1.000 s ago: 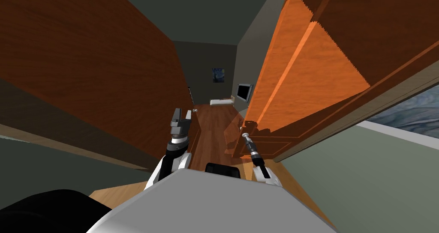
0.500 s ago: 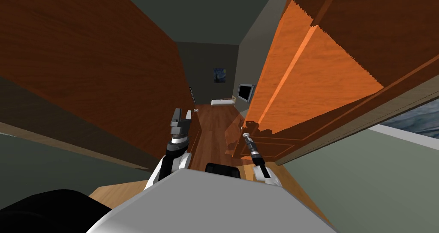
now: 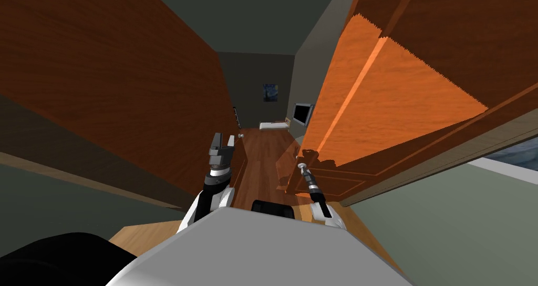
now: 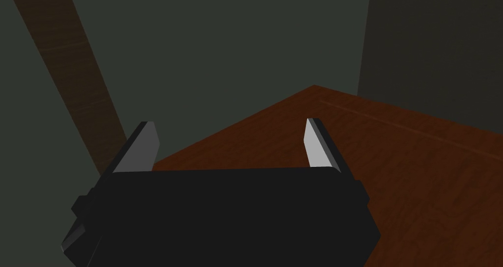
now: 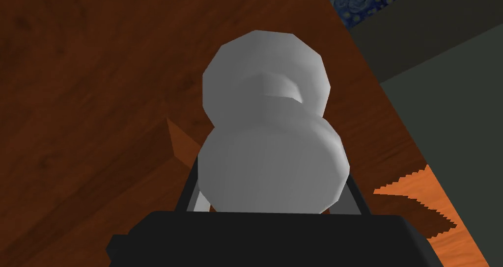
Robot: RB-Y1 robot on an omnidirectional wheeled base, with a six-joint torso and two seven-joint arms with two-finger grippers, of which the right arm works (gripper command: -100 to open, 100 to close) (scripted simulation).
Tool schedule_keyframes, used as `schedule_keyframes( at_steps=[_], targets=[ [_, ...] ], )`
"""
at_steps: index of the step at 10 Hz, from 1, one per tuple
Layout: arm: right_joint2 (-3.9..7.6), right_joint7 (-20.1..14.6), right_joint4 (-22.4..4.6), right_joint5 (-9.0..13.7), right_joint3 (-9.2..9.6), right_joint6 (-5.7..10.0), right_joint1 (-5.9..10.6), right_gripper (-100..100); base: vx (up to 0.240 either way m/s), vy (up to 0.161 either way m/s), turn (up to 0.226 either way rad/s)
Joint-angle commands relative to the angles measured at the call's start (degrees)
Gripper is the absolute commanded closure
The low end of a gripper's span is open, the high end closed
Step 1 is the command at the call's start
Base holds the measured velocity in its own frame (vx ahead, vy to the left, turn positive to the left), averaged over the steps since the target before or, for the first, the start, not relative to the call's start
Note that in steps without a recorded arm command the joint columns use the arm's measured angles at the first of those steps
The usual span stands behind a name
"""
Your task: Push the door open
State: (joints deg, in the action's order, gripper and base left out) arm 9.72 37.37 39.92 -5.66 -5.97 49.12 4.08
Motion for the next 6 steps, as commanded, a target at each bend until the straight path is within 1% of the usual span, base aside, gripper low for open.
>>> schedule_keyframes(
  at_steps=[1,2,3,4,5,6],
  targets=[
    [0.50,-1.90,-1.72,0.54,-1.01,0.81,1.26,100,0.031,-0.011,0.019],
    [0.35,-4.13,-1.82,0.89,-1.62,0.81,1.42,100,0.031,-0.015,0.026],
    [0.19,-5.66,-1.91,1.26,-2.27,0.80,1.59,100,0.046,-0.018,0.060],
    [0.19,-6.48,-1.91,1.26,-2.27,0.80,1.59,100,0.038,-0.016,0.007],
    [0.27,-4.19,-1.33,0.53,-1.91,0.94,1.26,-100,-0.013,0.009,-0.061],
    [0.31,-3.22,-1.19,0.18,-1.84,0.94,1.11,-100,-0.047,0.024,-0.059]
  ],
)
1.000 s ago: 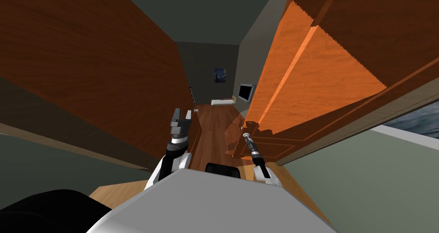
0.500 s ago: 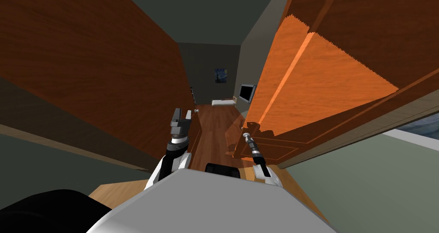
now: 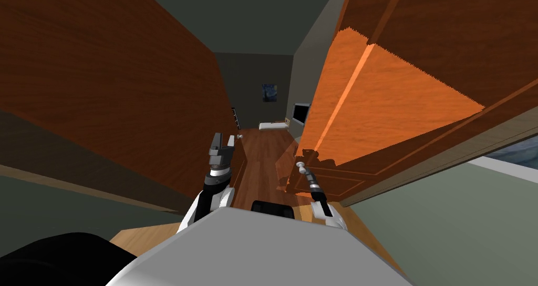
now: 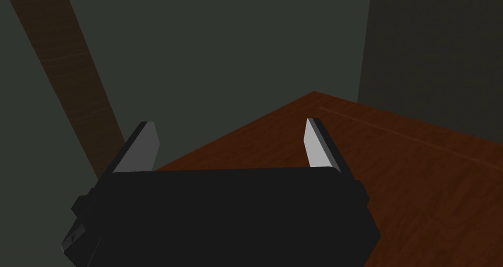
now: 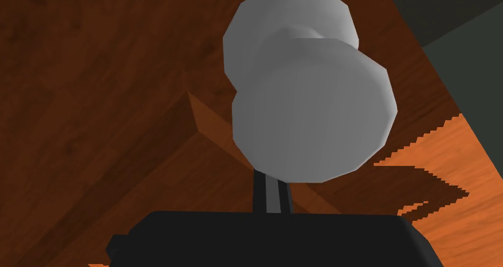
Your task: Push the door open
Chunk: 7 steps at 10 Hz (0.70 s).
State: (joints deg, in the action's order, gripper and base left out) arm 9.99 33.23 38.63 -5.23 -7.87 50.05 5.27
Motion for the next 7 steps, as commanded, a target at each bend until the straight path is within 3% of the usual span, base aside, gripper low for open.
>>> schedule_keyframes(
  at_steps=[1,7],
  targets=[
    [0.08,2.04,0.24,-0.64,0.14,-0.01,-0.25,-100,-0.047,0.024,-0.046],
    [0.35,10.61,1.22,-3.21,0.66,-0.10,-1.39,-100,-0.049,0.033,-0.056]
  ],
)
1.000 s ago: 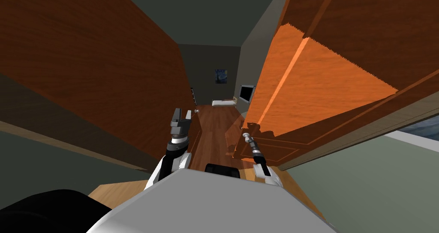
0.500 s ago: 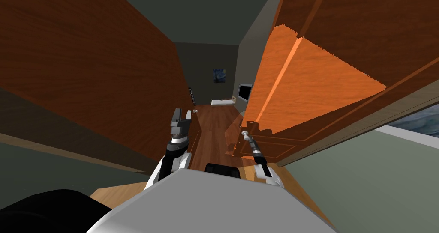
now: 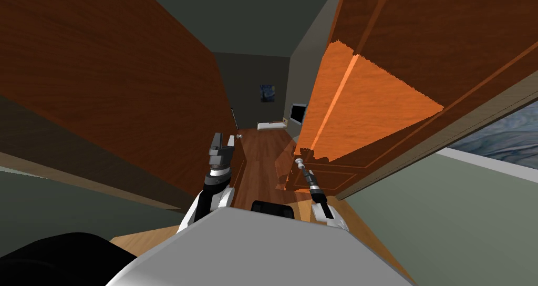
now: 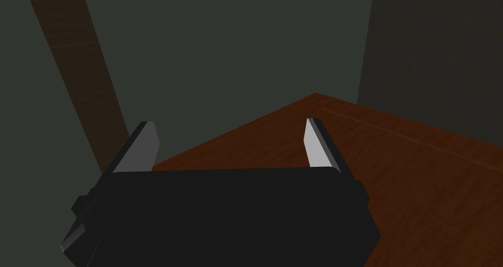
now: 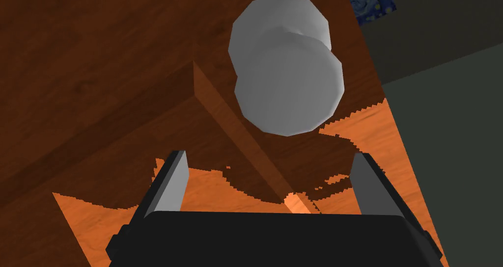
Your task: Push the door open
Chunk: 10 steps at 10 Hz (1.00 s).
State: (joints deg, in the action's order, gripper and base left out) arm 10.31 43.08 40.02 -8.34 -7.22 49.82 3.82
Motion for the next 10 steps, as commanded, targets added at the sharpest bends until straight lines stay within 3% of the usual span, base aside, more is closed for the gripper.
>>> schedule_keyframes(
  at_steps=[1,10],
  targets=[
    [0.08,2.86,0.05,-0.69,0.13,0.09,-0.21,-100,-0.039,0.015,-0.042],
    [0.42,15.96,1.31,-4.25,0.87,-0.18,-1.81,-100,-0.039,0.023,-0.051]
  ],
)
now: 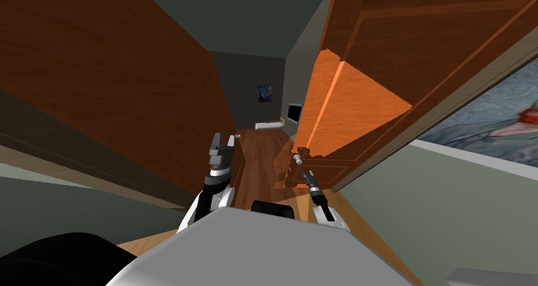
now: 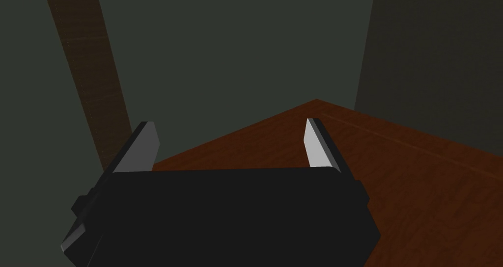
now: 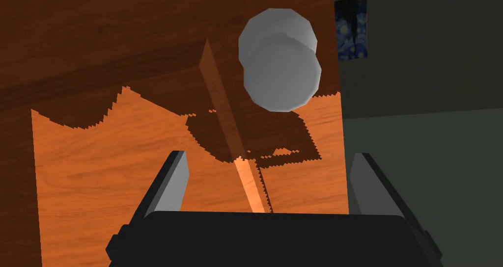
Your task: Push the door open
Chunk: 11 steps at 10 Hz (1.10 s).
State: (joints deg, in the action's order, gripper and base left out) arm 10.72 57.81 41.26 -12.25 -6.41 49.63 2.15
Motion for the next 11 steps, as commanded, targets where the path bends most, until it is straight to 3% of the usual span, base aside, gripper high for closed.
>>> schedule_keyframes(
  at_steps=[1,7,11],
  targets=[
    [0.01,1.79,0.06,-0.34,0.07,0.01,-0.14,-100,-0.039,0.024,-0.022],
    [0.25,10.21,0.96,-3.09,0.66,-0.30,-1.39,-100,-0.045,0.022,-0.053],
    [-0.18,10.10,0.52,-2.67,0.24,-0.24,-1.03,-100,0.113,0.007,0.014]
  ],
)
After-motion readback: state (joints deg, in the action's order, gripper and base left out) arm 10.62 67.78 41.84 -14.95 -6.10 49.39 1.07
